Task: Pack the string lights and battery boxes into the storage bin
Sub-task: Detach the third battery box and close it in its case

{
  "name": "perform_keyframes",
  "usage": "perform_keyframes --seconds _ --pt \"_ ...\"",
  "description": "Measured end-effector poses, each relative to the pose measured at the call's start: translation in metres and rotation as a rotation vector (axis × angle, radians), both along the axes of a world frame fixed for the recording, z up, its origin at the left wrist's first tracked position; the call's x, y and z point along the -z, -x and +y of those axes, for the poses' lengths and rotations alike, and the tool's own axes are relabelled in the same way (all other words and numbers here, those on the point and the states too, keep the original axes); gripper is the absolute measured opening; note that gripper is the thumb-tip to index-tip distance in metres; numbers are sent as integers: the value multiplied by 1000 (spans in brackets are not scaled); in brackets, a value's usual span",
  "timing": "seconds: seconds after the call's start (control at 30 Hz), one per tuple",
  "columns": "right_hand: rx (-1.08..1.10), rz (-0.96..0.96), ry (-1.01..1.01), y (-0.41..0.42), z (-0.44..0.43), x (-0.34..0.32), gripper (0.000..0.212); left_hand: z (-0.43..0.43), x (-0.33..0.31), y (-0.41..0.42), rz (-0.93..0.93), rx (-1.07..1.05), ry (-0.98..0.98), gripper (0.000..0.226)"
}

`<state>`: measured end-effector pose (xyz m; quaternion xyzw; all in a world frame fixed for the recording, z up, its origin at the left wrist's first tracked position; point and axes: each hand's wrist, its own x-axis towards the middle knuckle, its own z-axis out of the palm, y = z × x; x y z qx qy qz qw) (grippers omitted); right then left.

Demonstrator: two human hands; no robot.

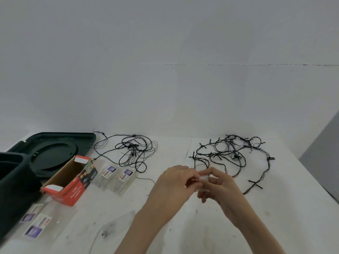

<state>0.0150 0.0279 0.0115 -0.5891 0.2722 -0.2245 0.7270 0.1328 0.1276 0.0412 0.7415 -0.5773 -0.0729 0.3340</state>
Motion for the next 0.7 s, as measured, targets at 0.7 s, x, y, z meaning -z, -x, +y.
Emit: perform_keyframes --seconds 0.7 --pt "-196 -41 158 -3 7 3 18 7 12 -18 658 -151 32 14"
